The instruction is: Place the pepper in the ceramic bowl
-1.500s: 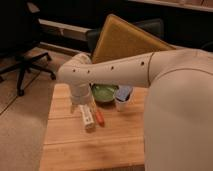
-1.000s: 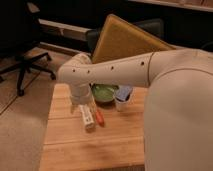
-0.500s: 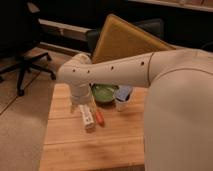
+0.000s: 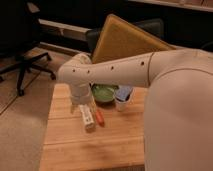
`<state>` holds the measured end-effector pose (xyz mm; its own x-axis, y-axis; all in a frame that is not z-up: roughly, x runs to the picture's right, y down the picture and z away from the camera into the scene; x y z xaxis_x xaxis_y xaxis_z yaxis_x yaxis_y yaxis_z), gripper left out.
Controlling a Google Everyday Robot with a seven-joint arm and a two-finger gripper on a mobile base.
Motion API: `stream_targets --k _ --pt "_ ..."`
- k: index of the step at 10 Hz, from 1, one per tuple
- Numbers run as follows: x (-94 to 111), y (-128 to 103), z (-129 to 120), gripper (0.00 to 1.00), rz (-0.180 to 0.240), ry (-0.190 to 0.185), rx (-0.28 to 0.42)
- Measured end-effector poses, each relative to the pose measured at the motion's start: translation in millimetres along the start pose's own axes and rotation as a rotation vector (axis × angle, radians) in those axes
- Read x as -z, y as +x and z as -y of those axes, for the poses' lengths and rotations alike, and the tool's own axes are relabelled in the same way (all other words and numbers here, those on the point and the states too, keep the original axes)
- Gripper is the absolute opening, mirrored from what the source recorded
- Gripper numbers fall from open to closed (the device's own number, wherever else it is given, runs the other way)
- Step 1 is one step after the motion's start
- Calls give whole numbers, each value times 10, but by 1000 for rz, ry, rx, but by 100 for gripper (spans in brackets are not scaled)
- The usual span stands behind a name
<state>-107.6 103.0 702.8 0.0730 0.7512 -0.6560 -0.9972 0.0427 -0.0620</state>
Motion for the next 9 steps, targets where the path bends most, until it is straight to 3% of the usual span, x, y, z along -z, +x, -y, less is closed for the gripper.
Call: stream_targets --k 6,7,9 --pt "9 -2 3 65 4 5 22" --pt "24 1 5 65 7 10 57" --pt "96 22 24 65 7 30 214"
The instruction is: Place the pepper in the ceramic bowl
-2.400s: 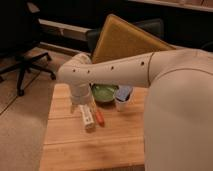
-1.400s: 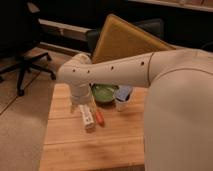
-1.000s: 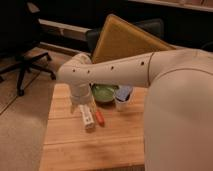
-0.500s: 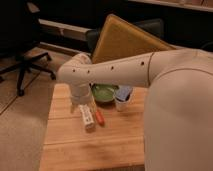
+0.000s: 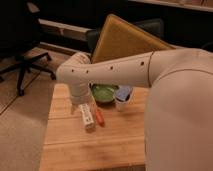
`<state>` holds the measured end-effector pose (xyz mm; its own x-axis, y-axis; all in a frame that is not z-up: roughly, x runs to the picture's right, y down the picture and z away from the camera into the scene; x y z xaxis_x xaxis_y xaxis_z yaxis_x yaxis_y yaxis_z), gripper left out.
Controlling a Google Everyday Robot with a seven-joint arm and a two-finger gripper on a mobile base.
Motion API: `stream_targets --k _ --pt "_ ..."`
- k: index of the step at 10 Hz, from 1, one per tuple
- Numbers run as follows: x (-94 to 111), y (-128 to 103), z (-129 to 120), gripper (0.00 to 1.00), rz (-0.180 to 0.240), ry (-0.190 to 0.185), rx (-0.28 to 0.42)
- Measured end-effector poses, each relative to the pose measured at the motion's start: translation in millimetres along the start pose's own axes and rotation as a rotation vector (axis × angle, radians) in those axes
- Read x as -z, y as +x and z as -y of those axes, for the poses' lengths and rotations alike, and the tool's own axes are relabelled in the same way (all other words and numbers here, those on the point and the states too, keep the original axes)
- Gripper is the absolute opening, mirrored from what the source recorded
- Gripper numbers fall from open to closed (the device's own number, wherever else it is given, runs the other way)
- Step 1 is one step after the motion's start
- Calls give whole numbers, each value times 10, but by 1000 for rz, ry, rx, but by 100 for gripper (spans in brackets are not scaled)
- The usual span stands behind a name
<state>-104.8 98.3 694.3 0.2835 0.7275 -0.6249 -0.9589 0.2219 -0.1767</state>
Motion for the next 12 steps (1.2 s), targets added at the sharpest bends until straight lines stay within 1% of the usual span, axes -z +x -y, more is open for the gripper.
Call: stream_targets --k 1,3,4,5,6,8,10,11,12 --pt "43 11 16 65 -4 7 75" --pt "195 -26 161 65 3 46 249" --pt "238 -31 198 65 2 56 301" --pt "263 -39 217 65 3 62 328" --pt "274 -38 231 65 1 66 343" --pt "244 -64 267 65 15 60 336" --pt "135 -204 397 65 83 19 308" --pt "26 -285 502 65 124 -20 276" --pt "-87 -335 589 65 156 -60 242"
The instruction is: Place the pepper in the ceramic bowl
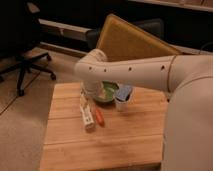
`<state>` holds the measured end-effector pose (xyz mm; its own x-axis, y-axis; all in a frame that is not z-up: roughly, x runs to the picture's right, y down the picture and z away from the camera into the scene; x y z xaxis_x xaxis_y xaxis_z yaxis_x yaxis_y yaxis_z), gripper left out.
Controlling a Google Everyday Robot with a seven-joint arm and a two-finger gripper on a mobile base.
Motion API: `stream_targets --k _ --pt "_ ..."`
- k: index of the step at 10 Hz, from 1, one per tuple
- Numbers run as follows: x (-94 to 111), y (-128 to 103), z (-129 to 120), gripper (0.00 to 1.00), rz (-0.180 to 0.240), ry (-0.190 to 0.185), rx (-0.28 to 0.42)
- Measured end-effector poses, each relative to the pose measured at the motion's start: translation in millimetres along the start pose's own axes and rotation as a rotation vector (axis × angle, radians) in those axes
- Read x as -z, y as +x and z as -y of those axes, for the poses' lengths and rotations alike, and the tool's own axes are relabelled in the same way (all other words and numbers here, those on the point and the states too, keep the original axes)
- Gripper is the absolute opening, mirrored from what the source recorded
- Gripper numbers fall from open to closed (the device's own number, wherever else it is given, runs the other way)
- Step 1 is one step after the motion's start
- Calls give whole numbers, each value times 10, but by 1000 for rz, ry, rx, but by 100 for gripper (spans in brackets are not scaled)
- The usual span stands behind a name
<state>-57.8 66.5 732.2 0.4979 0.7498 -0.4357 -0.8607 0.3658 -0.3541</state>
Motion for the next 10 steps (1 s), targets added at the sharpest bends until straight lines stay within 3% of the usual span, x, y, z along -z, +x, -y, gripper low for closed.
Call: stream_targets --k 1,2,4,8,9,10 --pt "-153 55 110 65 22 -38 -43" --pt "-305 160 187 65 17 -67 -76" --pt "-617 403 276 65 -24 -126 -123" --pt "-647 421 258 65 -30 -134 -120" --pt "-640 428 262 65 -31 -128 -115" --pt "-655 467 316 65 -47 -93 -107"
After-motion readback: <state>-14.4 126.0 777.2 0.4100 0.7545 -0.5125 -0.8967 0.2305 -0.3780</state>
